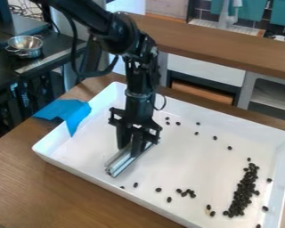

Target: Sweep into pile

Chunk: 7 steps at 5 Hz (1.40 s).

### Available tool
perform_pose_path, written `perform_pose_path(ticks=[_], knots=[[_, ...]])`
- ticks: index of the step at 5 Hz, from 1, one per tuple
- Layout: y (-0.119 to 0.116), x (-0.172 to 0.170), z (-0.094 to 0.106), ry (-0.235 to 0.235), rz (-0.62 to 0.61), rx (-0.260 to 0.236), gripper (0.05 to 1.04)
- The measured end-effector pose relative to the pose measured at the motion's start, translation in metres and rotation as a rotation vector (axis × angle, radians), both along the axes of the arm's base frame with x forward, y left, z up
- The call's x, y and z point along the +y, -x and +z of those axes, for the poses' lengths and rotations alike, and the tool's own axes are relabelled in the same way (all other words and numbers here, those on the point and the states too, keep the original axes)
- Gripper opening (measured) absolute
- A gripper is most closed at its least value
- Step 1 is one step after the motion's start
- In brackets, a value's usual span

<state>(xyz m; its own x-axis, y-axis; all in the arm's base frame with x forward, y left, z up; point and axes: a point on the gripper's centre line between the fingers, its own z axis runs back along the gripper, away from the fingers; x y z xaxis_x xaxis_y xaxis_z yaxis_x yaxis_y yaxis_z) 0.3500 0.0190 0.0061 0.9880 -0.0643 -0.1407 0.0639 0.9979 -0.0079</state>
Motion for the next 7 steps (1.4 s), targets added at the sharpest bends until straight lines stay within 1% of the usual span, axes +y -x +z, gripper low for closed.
perform_pose_path(ticks=[1,2,3,4,5,7], knots=[[0.005,-0.003,-0.005,-0.009,-0.004,0.011,0.361],[0.004,-0.009,-0.006,-0.038,-0.014,0.001,0.361],[0.004,-0.017,-0.006,-0.044,-0.013,-0.001,0.361],[0.008,-0.036,-0.008,-0.051,-0.026,0.007,0.361],[0.01,-0.046,-0.01,-0.057,-0.027,-0.003,0.361],[0.008,-0.06,-0.011,-0.069,0.015,-0.025,0.361]])
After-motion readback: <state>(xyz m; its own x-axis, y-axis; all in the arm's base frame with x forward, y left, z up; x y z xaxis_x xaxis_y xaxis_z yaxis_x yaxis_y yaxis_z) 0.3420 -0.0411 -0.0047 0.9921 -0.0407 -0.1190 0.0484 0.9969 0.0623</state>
